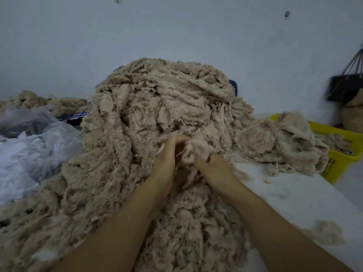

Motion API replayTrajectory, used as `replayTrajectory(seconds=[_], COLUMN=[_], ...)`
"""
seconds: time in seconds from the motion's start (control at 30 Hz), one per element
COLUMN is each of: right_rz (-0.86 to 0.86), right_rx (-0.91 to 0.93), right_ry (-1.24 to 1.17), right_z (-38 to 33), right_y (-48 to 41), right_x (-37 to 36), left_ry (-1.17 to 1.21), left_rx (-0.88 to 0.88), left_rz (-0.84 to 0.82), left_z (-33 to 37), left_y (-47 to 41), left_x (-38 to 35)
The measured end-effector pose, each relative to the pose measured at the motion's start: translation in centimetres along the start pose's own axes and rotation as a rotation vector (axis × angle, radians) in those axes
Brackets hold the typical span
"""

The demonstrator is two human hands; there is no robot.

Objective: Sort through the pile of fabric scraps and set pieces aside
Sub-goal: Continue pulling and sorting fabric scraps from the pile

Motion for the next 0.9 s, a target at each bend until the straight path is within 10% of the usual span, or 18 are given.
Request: replayTrajectory(seconds=[0.17, 0.43, 0.73, 0.9], right_rz=[0.354, 0.317, 0.097, 0.11], right_rx=[0.062, -0.203, -0.089, -0.018], right_ry=[-0.96, -0.172, 0.614, 0.644], right_z=[0.1, 2.6, 3.0, 3.2], right_y=[-1.1, -1.6, -1.8, -1.7], right_x=[4.9, 2.3, 1.0, 0.6], left_ry=[-0.363, -1.079, -0.51, -0.727], left_rx=[-0.138, 0.124, -0.086, -0.352], left_rz=[0.221, 0.25, 0.5, 0.485], left_z=[-0.5, -1.1, -0.7, -0.2], left_y=[-0.1, -0.6, -0.7, -0.1], left_x=[2.2, 3.8, 4.1, 3.6])
Point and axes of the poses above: each hand's wrist, its own y-axis away from the middle knuckle, its own x-axis out of the back of the hand, z = x × y, the point moved 1 cm from there along -y, towards the middle knuckle, and after that the axes turned 5 degrees about -z, right-handed, at the moved point
